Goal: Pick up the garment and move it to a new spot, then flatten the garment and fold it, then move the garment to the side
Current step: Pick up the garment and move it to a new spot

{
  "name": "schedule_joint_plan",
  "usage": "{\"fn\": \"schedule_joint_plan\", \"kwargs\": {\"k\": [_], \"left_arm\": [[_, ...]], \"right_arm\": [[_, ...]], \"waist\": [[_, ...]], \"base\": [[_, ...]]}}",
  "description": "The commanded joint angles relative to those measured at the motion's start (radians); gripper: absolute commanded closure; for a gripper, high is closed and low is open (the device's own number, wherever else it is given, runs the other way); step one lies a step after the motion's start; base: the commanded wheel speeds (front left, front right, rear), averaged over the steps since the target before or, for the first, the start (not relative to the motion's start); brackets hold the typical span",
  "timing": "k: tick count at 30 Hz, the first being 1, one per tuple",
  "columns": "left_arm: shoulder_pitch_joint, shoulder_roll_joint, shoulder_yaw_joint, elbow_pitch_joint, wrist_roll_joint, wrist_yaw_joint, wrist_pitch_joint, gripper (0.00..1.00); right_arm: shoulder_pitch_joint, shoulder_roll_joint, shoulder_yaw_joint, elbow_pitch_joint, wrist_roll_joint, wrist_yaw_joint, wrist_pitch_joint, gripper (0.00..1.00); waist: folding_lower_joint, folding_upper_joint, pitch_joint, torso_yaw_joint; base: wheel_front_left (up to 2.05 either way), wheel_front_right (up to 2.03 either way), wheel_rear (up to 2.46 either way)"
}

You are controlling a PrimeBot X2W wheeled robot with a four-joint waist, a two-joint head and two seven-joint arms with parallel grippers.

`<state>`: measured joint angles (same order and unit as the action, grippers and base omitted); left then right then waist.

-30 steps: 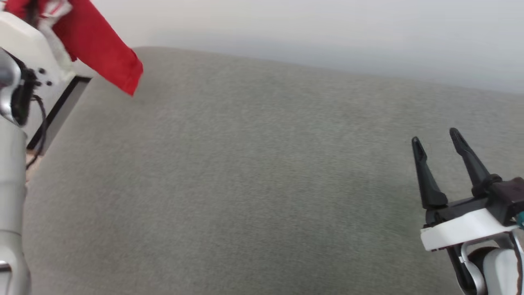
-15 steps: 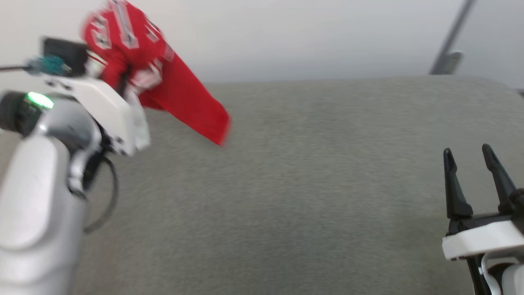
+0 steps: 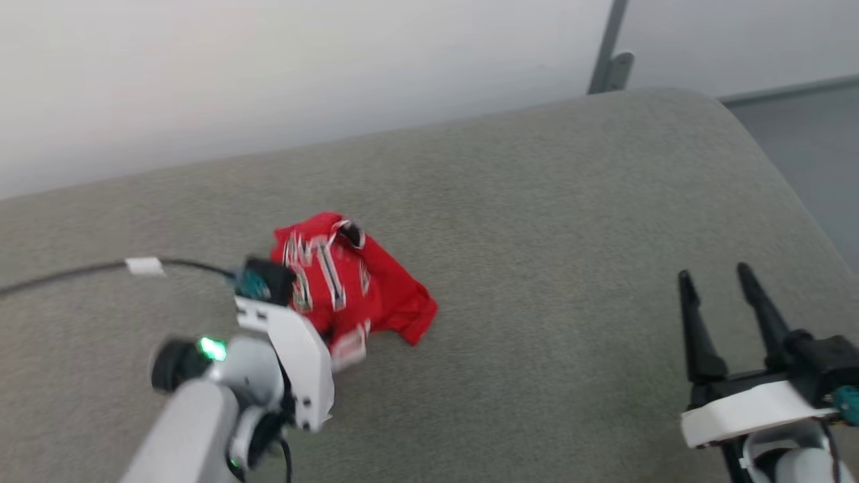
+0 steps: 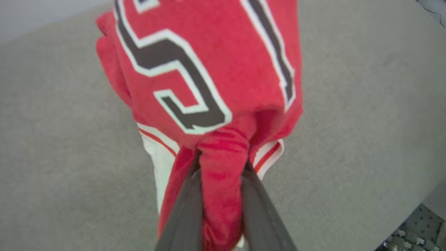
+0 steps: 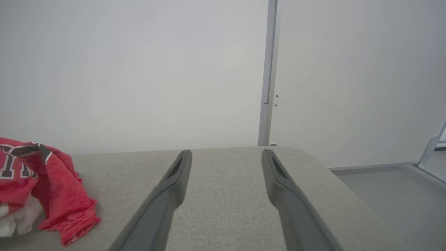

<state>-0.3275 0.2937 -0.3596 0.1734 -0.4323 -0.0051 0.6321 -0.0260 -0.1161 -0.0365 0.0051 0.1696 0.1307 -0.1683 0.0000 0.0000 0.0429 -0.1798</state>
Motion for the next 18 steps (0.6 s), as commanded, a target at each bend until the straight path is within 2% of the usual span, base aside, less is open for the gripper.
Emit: {"fn": "schedule_joint_plan", "kwargs": {"k": [1,8,16,17,18], "left_arm": [[0.02,-0.008,-0.009,0.035,-0.006,0.0,-0.006,1.0],[0.014,-0.043,-0.037,0.256,0.004,-0.003,-0.055,1.0],[-0.036,-0.076,-0.058,0.438,0.003,-0.025,-0.108,1.0],[-0.044,-0.08,-0.053,0.445,0.001,-0.027,-0.121,0.72],[-0.054,-0.081,-0.05,0.451,-0.002,-0.029,-0.131,0.53]], "right_arm": [[-0.008,0.004,0.014,0.009,0.003,0.0,-0.011,0.0],[-0.037,0.009,0.07,0.055,0.014,0.0,-0.026,0.0],[-0.067,0.007,0.09,0.095,0.027,0.0,-0.044,0.0],[-0.066,0.006,0.088,0.099,0.028,0.0,-0.045,0.0],[-0.065,0.007,0.087,0.102,0.029,0.0,-0.045,0.0]], "waist": [[0.0,0.0,0.012,-0.025],[0.0,0.0,0.031,-0.056],[0.0,0.0,0.034,-0.042],[0.0,0.0,0.031,-0.037],[0.0,0.0,0.028,-0.031]], "base": [[0.0,0.0,0.0],[0.0,0.0,0.0],[0.0,0.0,0.0],[0.0,0.0,0.0],[0.0,0.0,0.0]]}}
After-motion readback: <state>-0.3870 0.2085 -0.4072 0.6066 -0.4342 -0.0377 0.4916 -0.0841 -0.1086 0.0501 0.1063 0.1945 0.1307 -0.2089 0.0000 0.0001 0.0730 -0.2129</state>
